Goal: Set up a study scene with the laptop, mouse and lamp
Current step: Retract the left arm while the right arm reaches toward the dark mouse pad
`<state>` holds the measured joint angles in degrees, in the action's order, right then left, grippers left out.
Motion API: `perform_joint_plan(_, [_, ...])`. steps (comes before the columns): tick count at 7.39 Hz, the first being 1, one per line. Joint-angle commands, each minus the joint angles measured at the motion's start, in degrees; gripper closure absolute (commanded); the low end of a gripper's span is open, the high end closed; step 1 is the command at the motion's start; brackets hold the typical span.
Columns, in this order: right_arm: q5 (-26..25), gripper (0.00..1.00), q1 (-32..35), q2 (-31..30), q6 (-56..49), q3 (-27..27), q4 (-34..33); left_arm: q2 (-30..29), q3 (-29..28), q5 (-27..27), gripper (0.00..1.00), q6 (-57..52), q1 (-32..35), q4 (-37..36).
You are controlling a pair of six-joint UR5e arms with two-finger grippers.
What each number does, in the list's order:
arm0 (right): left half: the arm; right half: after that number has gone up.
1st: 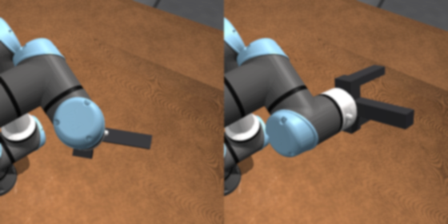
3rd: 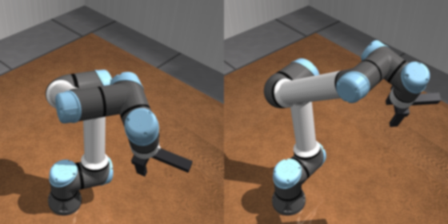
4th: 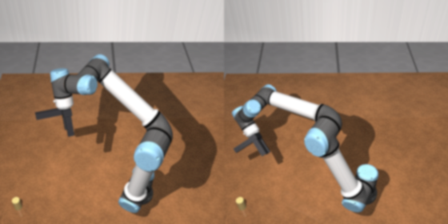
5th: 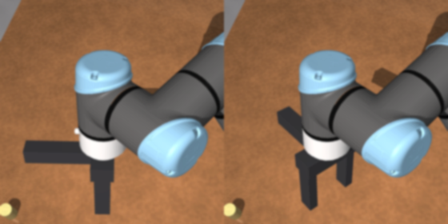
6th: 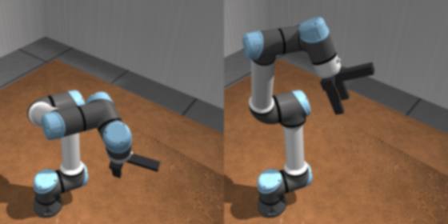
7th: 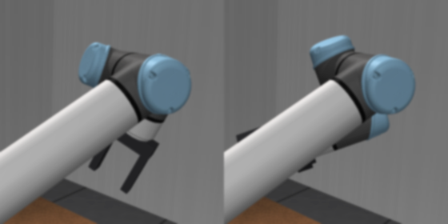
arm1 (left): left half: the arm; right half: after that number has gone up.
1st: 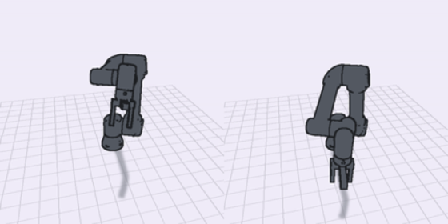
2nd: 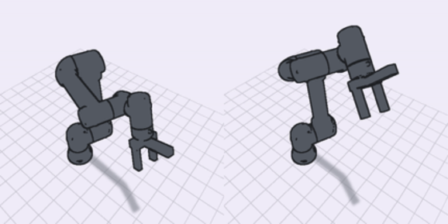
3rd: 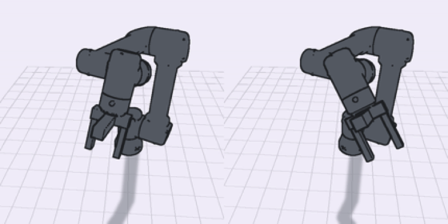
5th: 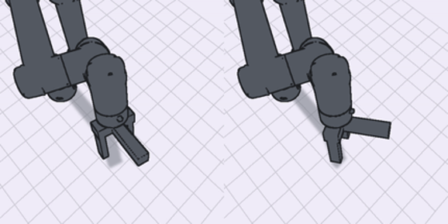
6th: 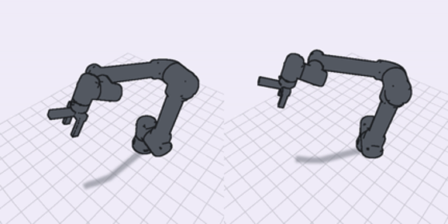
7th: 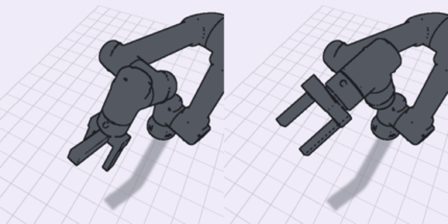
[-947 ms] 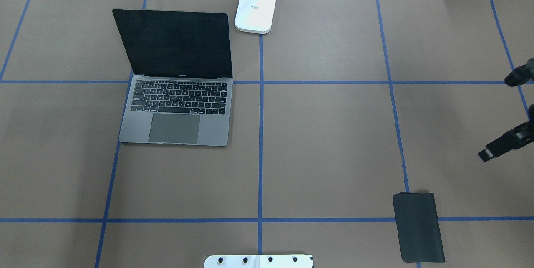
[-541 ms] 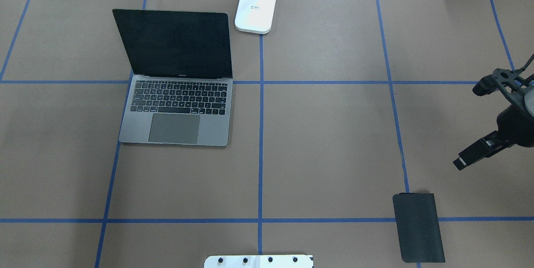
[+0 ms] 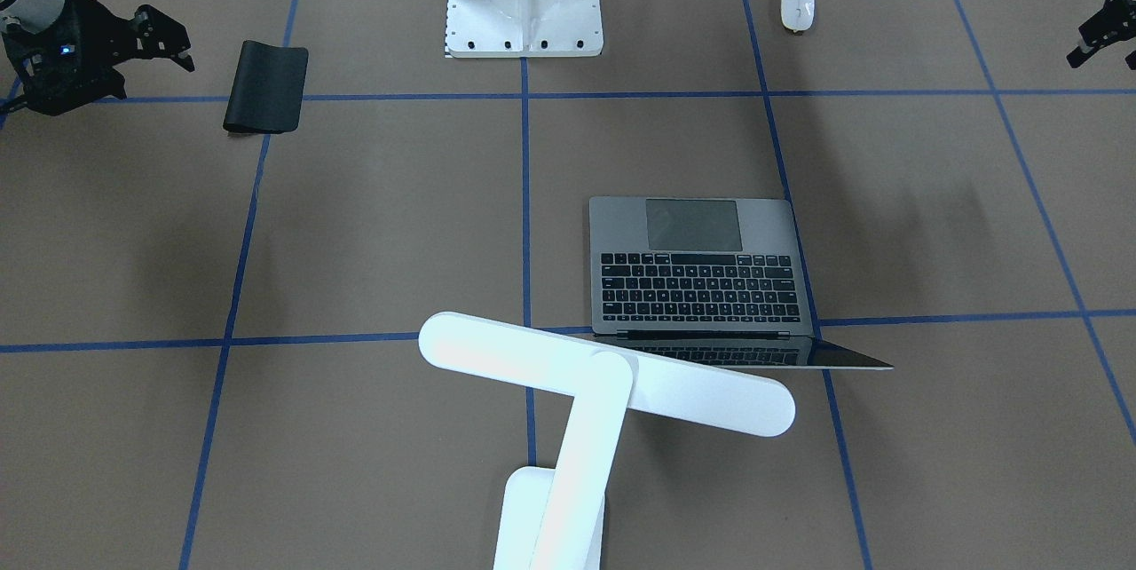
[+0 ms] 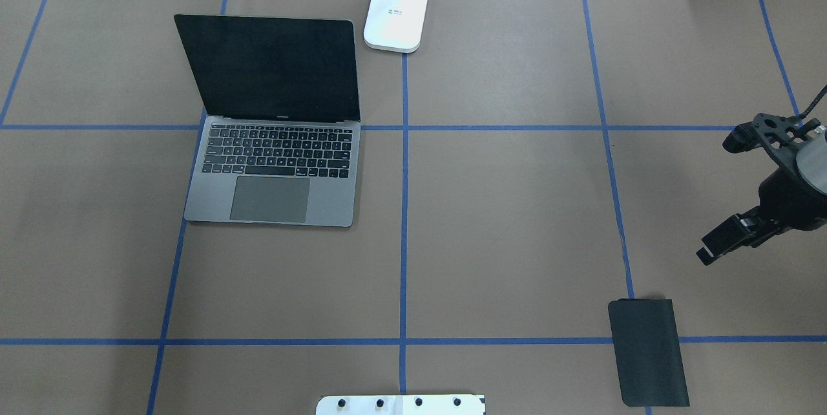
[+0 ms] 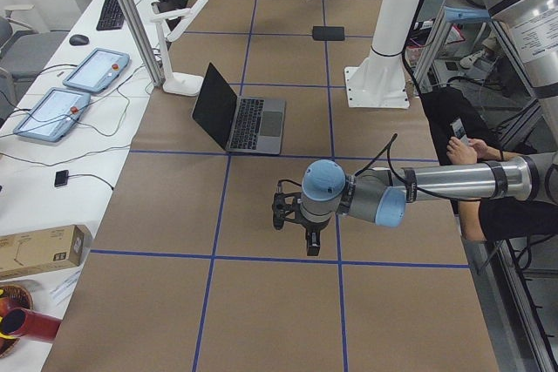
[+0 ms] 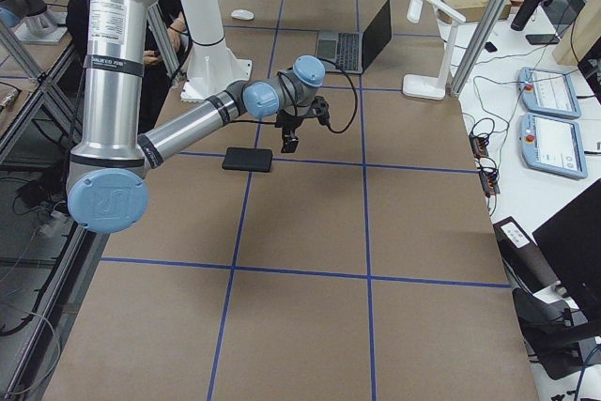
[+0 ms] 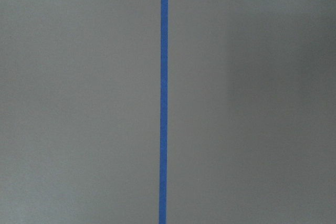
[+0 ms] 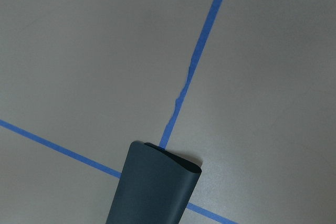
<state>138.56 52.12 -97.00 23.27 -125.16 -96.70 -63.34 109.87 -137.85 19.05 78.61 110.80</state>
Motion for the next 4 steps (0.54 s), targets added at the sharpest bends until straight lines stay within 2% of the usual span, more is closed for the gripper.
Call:
perform_joint_plan(1, [-0.13, 0.00, -0.26, -0.82, 0.29, 0.10, -0.07, -2.30, 1.39, 4.15, 0.00, 11.06, -9.67, 3.26])
perform_joint_plan(2, [-2.04, 0.00, -0.35, -1.09, 0.72, -0.08, 0.02, -2.31, 5.23, 4.69, 0.00, 17.10, -13.88, 3.28])
perform_joint_plan(3, [-4.15, 0.00, -2.18, -2.05, 0.73, -0.25, 0.28, -3.09, 8.23, 7.31, 0.00, 26.73, -21.49, 3.54])
perform_joint_plan(4, [-4.08, 0.00, -3.33, -2.05, 2.73, -0.26, 0.28, -3.54, 11.13, 10.99, 0.00, 34.14, -28.09, 3.98])
